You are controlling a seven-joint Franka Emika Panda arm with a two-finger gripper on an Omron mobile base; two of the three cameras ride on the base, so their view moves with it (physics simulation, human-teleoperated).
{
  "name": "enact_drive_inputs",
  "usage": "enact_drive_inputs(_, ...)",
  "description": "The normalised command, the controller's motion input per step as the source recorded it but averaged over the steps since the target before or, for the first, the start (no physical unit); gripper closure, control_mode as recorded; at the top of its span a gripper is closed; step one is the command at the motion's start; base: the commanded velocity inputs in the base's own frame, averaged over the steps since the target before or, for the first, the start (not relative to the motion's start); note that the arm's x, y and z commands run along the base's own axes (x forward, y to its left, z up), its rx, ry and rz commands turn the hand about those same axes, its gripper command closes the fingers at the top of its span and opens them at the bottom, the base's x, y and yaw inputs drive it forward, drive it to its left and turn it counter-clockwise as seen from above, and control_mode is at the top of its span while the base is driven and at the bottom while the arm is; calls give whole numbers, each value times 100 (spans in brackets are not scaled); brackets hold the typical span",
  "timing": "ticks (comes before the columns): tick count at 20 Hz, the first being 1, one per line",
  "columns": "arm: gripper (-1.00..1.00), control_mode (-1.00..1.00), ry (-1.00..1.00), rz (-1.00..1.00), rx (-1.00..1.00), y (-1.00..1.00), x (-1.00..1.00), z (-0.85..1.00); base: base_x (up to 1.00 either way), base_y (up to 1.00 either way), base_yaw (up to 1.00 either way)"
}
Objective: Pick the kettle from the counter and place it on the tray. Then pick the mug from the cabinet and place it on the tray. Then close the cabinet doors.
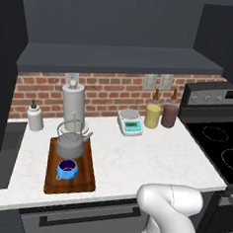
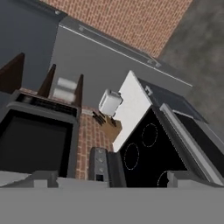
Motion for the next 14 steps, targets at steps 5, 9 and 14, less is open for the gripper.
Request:
enact_drive_inputs(5, -100, -100, 1, -10, -7, -48, 3, 5, 0, 0, 0)
enact_drive_inputs(9, -100, -100, 4, -6, -13, -47, 28, 0, 0, 0, 0)
enact_drive_inputs(14, -100, -100, 10, -2, -10, -46, 41, 0, 0, 0, 0)
